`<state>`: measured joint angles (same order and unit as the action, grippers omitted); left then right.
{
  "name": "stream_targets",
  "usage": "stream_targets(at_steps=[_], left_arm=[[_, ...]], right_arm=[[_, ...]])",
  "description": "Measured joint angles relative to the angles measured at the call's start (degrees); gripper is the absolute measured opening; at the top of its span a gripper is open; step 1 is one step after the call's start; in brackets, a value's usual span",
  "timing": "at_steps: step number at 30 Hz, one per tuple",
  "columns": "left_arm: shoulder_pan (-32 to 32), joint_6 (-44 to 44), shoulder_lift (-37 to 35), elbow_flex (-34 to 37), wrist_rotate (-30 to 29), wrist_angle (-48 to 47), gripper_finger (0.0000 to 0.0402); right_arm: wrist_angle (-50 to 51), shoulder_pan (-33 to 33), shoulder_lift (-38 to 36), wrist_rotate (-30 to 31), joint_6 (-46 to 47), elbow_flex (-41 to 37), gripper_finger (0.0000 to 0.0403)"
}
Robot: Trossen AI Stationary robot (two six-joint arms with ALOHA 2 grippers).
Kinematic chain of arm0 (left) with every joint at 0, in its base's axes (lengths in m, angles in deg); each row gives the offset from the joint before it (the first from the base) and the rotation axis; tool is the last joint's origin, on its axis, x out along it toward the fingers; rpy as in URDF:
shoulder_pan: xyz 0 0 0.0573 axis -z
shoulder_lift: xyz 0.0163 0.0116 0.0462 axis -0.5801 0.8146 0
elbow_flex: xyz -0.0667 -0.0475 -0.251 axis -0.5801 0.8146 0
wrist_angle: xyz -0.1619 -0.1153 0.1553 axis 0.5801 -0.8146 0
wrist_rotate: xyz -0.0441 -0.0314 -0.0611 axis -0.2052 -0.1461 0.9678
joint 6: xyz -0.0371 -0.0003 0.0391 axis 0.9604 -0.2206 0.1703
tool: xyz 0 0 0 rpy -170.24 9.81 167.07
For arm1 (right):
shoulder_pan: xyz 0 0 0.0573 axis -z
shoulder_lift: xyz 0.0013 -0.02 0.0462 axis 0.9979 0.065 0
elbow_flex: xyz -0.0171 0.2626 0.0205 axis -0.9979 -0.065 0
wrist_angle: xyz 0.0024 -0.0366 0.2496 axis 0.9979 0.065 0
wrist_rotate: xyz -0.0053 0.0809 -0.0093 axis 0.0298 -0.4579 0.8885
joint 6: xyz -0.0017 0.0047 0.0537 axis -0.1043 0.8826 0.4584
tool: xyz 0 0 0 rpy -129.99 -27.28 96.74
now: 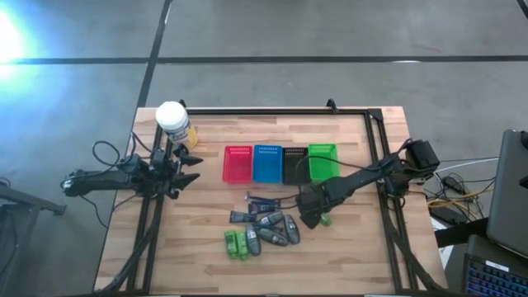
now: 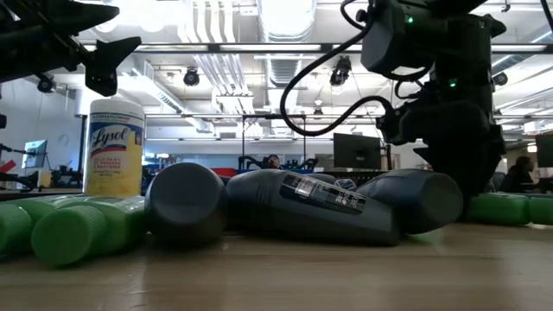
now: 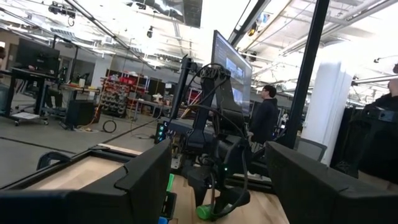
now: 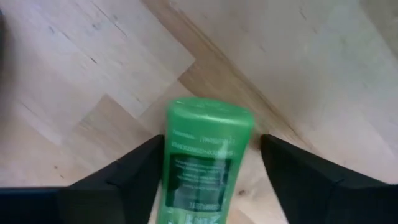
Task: Pick & Place Travel size toiletries
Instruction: Put the shampoo into the black basket
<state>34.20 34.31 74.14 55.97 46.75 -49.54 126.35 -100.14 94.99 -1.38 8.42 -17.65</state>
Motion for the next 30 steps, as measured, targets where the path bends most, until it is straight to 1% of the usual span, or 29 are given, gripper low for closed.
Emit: stream_targets(at_steps=[6,9,13,18,20,22,24,28,30], left_arm=[[0.0,0.0,0.0,0.0,0.0,0.0,0.0264],[0.0,0.0,0.0,0.0,0.0,0.0,0.0264],[0.0,0.0,0.0,0.0,0.0,0.0,0.0264],[0.0,0.0,0.0,0.0,0.0,0.0,0.0264],[0.0,0.0,0.0,0.0,0.0,0.0,0.0264],[0.0,0.0,0.0,0.0,0.0,0.0,0.0264],[0.0,0.0,0.0,0.0,0.0,0.0,0.0264],[0.0,0.0,0.0,0.0,0.0,0.0,0.0264],[0.0,0.0,0.0,0.0,0.0,0.0,0.0264]], right_arm=[[-0.6,0.0,0.1,0.7,-0.4,-0.3,0.0155],[-0.5,0.0,0.0,-0.2,-0.6,-0.1,0.0123],[-0.6,0.1,-1.4,-2.7,0.0,0.9,0.0118],[-0.9,1.8,-7.7,-3.3,3.1,5.8,0.0124],[-1.0,4.1,-9.4,-1.8,4.0,8.4,0.0126],[-1.4,7.1,-10.6,1.4,3.9,11.6,0.0125],[-1.7,11.5,-10.9,3.9,1.8,14.2,0.0121],[-1.8,22.3,-7.4,3.1,-2.6,15.8,0.0119],[-2.4,26.7,-5.1,0.2,-3.7,15.8,0.0124]])
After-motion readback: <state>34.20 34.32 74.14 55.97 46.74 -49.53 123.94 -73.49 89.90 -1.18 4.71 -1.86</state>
